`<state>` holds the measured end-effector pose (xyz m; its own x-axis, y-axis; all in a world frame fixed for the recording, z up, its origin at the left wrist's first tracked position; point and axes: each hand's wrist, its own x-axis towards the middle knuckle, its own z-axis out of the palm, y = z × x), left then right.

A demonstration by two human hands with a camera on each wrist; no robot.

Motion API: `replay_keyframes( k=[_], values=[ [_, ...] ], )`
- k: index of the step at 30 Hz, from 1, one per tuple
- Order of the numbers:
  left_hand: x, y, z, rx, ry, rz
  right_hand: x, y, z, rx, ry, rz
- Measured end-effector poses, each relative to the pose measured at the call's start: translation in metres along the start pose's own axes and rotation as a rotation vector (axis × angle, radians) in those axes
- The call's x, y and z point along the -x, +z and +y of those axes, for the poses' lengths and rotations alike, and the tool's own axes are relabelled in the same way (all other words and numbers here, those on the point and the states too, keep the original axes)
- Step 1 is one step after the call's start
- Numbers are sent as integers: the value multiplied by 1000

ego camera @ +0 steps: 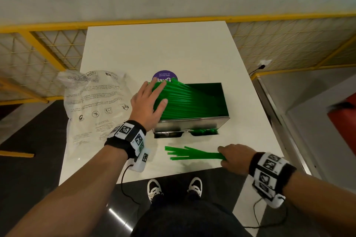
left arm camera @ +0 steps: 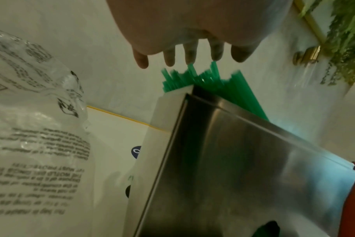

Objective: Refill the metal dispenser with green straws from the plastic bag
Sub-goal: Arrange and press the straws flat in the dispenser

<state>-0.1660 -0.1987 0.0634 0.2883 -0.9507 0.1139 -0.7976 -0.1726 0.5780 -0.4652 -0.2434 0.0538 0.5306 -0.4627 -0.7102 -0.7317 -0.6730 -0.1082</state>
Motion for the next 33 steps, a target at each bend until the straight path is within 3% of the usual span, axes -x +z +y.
replay_keyframes(
  k=[3, 7, 13, 18, 23, 27, 33],
  values=[
    [1, -5, -10, 115, -9, 75, 33, -23, 24, -19, 50, 43],
    [2, -4, -12, 155, -10, 74, 58, -57, 40, -101, 73, 180],
    [-3, -18, -2, 380, -156, 237, 32, -108, 16, -300, -32, 485],
    [-3, -29, 4, 645, -267, 307, -30, -125, -36, -217, -179, 430],
    [-4, -31, 10, 798, -318, 417, -70, -126, -52, -122, -139, 405],
    [-8, -40, 18, 787, -306, 514, -75, -130, -53, -109, -163, 384],
    [-22, -47, 15, 801, -295, 606, -78, -126, -69, -173, -228, 483]
  ],
)
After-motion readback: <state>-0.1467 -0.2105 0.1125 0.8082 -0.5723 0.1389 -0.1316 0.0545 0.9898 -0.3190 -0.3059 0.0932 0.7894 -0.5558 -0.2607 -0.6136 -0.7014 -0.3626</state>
